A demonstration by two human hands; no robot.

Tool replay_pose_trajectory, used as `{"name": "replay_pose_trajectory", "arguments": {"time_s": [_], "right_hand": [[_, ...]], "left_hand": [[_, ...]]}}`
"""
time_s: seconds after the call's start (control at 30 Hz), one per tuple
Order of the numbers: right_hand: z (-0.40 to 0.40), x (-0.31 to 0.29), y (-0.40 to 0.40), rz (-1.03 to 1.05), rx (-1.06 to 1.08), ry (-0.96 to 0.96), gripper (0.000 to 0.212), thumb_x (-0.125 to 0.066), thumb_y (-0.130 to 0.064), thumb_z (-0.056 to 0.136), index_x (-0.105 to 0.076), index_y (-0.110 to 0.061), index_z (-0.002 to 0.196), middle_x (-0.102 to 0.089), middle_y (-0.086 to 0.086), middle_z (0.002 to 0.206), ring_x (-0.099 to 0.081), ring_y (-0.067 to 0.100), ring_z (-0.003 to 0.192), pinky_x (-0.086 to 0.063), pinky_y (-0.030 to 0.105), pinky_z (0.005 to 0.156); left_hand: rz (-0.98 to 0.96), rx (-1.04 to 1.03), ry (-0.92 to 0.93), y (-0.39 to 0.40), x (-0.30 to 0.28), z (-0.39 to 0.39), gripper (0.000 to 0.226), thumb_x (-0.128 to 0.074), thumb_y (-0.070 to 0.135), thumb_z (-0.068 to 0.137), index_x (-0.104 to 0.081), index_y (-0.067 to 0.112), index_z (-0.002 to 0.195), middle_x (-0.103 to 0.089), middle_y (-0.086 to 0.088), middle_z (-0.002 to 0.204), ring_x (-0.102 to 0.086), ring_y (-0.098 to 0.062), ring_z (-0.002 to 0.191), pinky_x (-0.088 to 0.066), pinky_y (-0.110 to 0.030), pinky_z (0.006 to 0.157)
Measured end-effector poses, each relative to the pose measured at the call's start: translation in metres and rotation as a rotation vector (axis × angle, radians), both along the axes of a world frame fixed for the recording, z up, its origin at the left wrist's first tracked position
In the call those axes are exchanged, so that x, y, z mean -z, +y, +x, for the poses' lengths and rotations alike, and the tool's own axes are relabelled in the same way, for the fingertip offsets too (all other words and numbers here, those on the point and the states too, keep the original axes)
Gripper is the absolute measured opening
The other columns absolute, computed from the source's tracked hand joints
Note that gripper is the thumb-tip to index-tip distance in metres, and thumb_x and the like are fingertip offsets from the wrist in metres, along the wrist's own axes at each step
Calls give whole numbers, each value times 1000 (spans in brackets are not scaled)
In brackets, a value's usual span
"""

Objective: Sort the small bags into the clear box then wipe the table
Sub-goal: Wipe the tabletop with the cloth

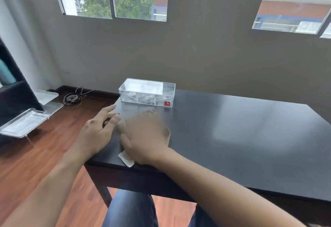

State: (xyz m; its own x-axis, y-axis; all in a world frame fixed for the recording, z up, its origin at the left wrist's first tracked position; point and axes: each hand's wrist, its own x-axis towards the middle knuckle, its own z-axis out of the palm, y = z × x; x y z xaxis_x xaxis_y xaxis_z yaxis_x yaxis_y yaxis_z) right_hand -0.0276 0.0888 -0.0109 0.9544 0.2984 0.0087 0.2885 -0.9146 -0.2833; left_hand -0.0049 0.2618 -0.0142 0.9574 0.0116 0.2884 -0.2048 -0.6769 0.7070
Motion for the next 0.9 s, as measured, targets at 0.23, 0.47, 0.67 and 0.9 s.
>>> {"name": "replay_pose_trajectory", "arguments": {"time_s": [0.23,0.47,0.67,0.9], "right_hand": [[-20,-1,0,35,-187,-48,64,-32,-44,101,-18,-30,163,-11,8,172,0,33,159,3,51,127],[-69,5,-130,-7,137,-14,72,-11,-59,89,-14,-48,160,-3,-17,171,8,11,158,7,45,128],[-46,-1,-154,-64,523,31,59,-20,-51,105,-11,-41,162,-2,-4,173,9,26,159,6,49,127],[-29,-4,-20,58,116,5,59,-24,-48,103,-21,-38,161,-7,2,173,8,33,158,10,55,125]], "left_hand": [[111,106,45,-2,1,-5,47,-47,58,99,-63,31,134,-70,7,128,-62,-12,120,-45,-30,104],[316,169,-20,-1,12,0,69,-27,76,94,-48,35,146,-56,14,147,-48,-13,139,-35,-44,118],[279,171,-17,-2,12,2,65,-25,73,96,-47,39,146,-54,17,148,-43,-9,142,-31,-44,120],[-54,328,88,-14,-1,-8,62,-30,72,96,-66,34,130,-66,17,132,-56,-2,129,-39,-41,116]]}}
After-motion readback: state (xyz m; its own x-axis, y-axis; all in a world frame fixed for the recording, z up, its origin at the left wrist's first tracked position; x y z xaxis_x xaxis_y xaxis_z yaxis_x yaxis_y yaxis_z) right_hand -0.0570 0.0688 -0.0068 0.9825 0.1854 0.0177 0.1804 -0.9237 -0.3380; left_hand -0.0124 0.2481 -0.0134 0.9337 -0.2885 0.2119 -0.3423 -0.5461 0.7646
